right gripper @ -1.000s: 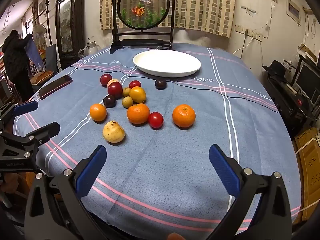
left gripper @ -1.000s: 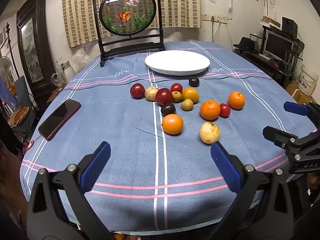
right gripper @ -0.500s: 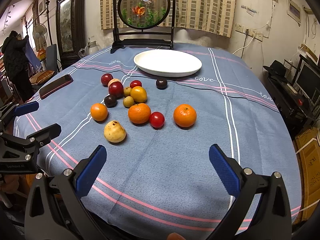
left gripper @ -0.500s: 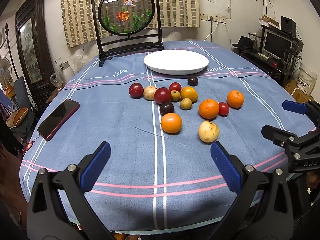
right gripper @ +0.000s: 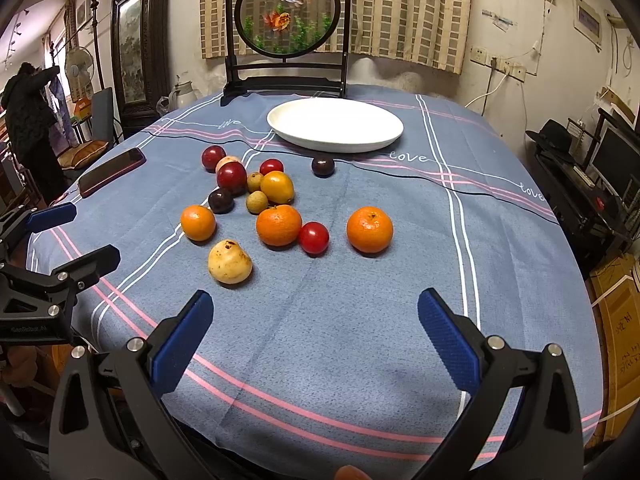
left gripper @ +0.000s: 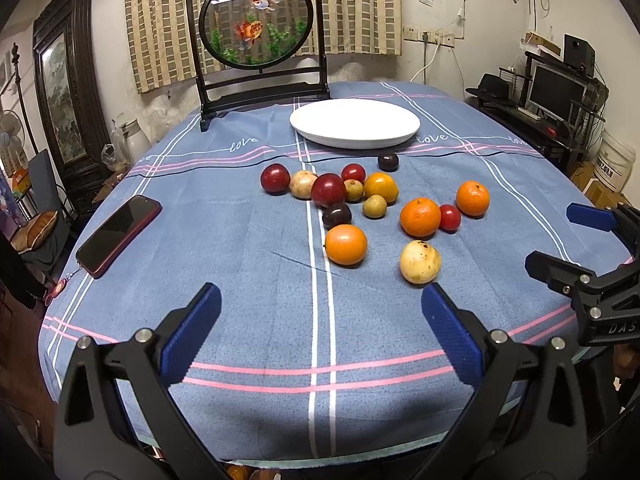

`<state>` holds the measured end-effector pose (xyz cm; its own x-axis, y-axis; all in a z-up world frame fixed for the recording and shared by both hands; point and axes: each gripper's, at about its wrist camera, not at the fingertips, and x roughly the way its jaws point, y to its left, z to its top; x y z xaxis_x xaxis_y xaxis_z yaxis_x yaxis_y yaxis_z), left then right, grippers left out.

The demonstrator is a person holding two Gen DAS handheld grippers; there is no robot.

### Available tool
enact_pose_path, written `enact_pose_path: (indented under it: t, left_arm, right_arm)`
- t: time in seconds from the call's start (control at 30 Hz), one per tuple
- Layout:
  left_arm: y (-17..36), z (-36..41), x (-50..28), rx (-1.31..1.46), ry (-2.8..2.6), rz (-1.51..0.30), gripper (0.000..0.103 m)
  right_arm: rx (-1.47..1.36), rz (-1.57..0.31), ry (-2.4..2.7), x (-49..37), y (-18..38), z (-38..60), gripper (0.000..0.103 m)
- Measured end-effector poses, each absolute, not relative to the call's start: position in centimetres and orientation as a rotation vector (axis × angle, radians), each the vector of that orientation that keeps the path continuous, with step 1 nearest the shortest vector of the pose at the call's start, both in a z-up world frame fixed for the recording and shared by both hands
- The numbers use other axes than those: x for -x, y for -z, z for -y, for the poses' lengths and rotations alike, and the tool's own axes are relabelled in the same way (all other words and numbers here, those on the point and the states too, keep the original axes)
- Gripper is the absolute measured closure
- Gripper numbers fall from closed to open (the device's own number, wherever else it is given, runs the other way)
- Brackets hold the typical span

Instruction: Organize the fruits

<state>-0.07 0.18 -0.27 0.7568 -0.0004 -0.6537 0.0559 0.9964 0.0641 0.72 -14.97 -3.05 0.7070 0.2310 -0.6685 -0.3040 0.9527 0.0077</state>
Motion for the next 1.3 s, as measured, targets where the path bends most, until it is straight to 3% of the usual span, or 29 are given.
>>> enact_pose_path:
  t: [1.3]
  left_arm:
    - [0.23,-0.38,0.3,-0.075,0.034,-0.716,0.002]
  right_arm:
    - [0.112,-0.725,-0.299,-0.53,2.88,14.78,0.001]
